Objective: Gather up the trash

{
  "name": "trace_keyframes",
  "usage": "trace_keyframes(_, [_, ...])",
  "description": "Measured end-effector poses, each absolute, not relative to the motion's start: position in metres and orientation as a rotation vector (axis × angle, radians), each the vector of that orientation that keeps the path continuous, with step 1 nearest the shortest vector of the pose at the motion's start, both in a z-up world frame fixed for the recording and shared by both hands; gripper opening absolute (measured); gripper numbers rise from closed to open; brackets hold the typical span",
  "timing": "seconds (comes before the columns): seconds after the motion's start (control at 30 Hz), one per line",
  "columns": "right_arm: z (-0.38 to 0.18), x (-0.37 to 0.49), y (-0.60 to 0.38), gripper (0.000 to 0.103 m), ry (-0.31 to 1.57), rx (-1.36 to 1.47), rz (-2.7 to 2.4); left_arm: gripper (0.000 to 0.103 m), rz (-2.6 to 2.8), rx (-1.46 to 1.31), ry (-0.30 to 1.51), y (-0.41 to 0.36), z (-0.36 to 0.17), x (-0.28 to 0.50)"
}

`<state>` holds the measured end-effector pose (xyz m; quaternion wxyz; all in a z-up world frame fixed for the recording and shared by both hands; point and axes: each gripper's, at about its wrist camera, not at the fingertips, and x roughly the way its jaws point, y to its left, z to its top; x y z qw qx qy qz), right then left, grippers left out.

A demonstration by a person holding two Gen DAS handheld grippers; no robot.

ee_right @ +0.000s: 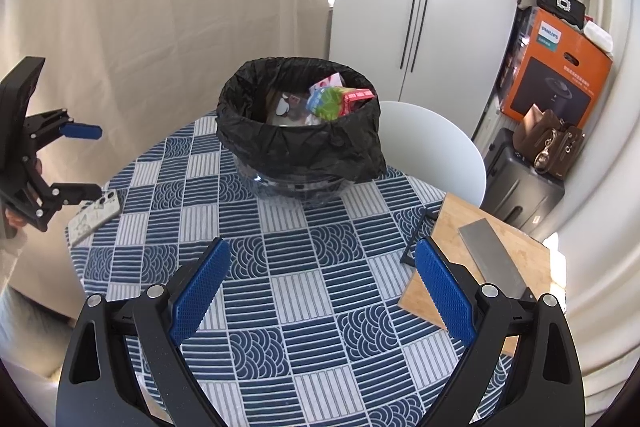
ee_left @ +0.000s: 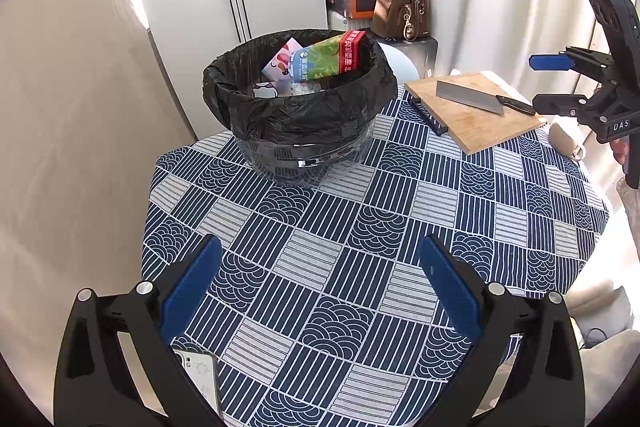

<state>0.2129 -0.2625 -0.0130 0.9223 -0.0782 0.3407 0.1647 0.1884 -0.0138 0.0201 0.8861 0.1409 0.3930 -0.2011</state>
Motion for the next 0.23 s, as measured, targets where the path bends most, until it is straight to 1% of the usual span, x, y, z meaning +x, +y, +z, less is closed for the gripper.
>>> trace_keyframes(0.23, [-0.0141,0.2115,-0.2609,0.089,0.699,-0.163,0.346,0.097,-0.457,0.277,0.806,-0.0110,0.0223,0.1833])
